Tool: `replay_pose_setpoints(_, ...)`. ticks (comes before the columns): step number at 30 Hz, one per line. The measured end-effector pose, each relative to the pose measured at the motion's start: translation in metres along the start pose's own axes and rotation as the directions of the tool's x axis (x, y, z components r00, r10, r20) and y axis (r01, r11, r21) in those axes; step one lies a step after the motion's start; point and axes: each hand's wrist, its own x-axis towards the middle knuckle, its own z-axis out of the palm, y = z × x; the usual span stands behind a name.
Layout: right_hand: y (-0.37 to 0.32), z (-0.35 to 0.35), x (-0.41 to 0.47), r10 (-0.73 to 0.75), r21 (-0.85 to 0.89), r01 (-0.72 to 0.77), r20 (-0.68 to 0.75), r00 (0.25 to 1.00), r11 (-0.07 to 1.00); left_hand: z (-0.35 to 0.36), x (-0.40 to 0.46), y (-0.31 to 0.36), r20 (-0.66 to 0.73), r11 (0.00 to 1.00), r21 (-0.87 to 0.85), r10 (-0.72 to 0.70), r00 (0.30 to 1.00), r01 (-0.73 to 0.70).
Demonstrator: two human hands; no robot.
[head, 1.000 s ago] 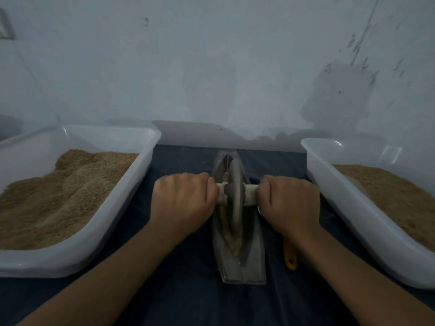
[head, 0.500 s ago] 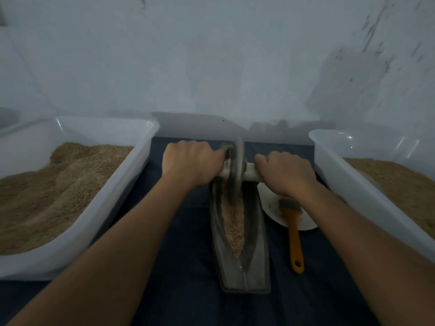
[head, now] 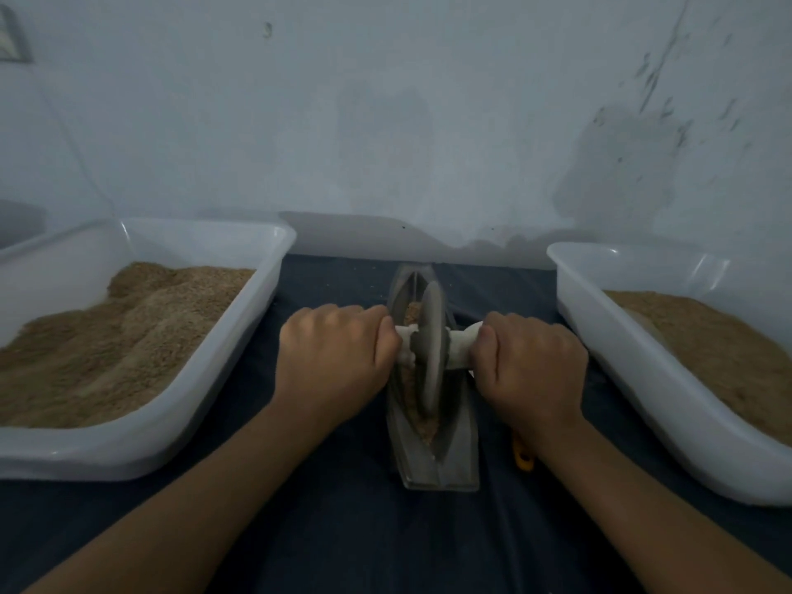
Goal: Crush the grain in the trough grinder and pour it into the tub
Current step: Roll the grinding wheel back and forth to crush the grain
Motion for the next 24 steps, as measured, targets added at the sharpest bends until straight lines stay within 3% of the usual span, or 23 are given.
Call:
replay_pose_setpoints(2,0.0,0.005,0.008,0.008,-0.017,-0.008,0.036,0.999,1.0,0.006,0.008,-0.001,0.043,0.997,0.072,0.002,0.999,-0.005)
replay_pose_setpoints(4,0.001,0.012,0.021,0.081,-0.066,-0.073,0.13,0.988,0.995,0.014,0.017,-0.006,0.162,0.972,0.189,0.113,0.98,-0.143)
replay_pose_setpoints(6,0.007,0.022,0.038,0.15,-0.149,-0.114,0.253,0.956,0.982,0.022,0.034,-0.01,0.241,0.967,0.176,0.141,0.96,-0.186)
replay_pose_setpoints(9,0.023,0.039,0.067,0.036,-0.206,0.091,0.543,0.839,0.974,0.04,0.074,-0.017,0.361,0.99,0.118,0.034,0.932,-0.082)
replay_pose_setpoints(11,0.03,0.048,0.084,0.061,-0.159,0.066,0.685,0.726,0.985,0.05,0.092,-0.019,0.449,0.995,0.098,-0.068,0.891,0.027)
replay_pose_setpoints(13,0.034,0.055,0.093,0.103,-0.132,-0.006,0.737,0.668,0.991,0.054,0.101,-0.02,0.487,0.987,0.068,-0.162,0.858,0.147)
replay_pose_setpoints(16,0.034,0.056,0.089,0.08,-0.134,0.018,0.687,0.722,0.991,0.048,0.1,-0.017,0.488,0.99,0.076,-0.137,0.862,0.115)
replay_pose_setpoints(20,0.025,0.046,0.071,0.019,-0.169,0.079,0.513,0.858,0.982,0.033,0.076,-0.013,0.39,0.977,0.176,0.043,0.92,-0.12)
replay_pose_setpoints(22,0.016,0.038,0.057,0.105,-0.177,-0.038,0.384,0.917,0.983,0.027,0.051,-0.011,0.329,0.941,0.265,0.118,0.937,-0.211)
replay_pose_setpoints(24,0.007,0.026,0.04,0.137,-0.122,-0.111,0.231,0.963,0.986,0.017,0.028,-0.008,0.288,0.948,0.261,0.101,0.952,-0.179)
